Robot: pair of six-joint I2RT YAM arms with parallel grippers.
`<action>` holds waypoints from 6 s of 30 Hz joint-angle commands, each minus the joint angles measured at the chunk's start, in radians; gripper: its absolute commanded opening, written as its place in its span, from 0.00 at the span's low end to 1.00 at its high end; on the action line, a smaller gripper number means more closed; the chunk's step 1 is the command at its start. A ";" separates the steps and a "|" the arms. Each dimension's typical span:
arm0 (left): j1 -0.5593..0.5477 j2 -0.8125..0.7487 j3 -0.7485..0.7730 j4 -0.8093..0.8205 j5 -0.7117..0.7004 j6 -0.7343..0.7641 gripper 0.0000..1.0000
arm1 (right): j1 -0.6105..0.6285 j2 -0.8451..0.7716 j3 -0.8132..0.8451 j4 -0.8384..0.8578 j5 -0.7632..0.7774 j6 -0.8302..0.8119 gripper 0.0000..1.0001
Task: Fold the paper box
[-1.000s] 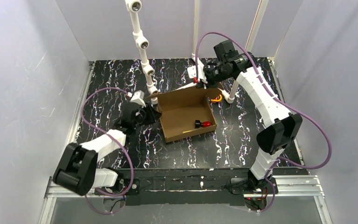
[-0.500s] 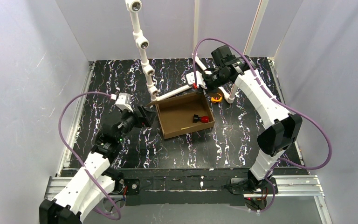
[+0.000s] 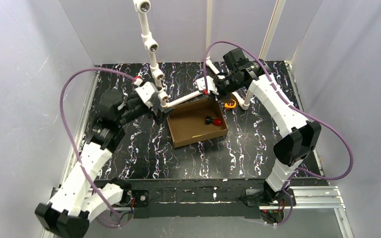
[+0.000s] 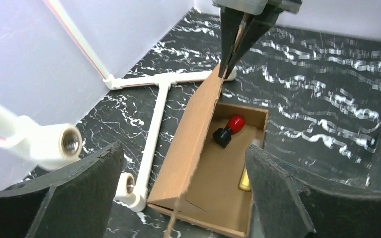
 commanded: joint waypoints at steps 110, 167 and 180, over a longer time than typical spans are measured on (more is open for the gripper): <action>0.120 0.499 0.469 -0.539 0.299 0.174 0.00 | -0.193 -0.134 -1.180 2.004 0.341 1.351 0.34; 0.179 0.506 0.464 -0.453 0.271 0.097 0.00 | -0.265 -0.035 -1.124 2.124 -0.050 1.237 0.72; 0.184 0.514 0.479 -0.467 0.250 0.081 0.00 | -0.258 0.140 -1.034 2.318 -0.098 1.271 0.69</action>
